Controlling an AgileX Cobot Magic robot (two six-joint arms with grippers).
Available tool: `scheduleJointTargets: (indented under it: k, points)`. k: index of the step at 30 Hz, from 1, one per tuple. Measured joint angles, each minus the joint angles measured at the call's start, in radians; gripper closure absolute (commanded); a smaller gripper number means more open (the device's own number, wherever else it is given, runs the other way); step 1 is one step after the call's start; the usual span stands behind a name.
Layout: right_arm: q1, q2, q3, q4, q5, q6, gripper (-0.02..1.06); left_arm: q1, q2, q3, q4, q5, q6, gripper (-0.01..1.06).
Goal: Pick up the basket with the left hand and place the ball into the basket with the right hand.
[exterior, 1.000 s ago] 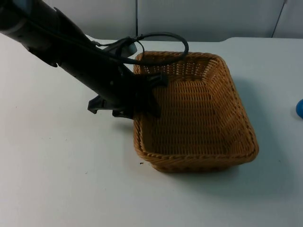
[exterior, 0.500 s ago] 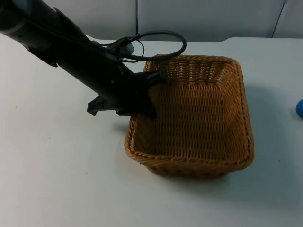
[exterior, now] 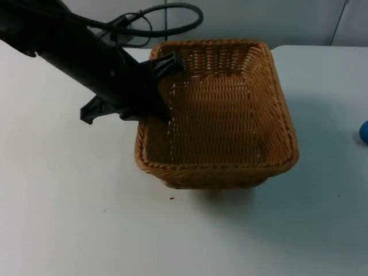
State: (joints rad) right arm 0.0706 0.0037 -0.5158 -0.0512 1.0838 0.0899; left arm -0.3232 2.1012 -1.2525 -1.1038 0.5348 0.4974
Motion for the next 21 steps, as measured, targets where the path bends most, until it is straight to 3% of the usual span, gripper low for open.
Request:
scheduleJointTargets:
  k: [21]
  points:
    - [0.0,0.0,0.0,0.0,0.002,0.0,0.0,0.046,-0.315,0.357,0.0,-0.037,0.026,1.05]
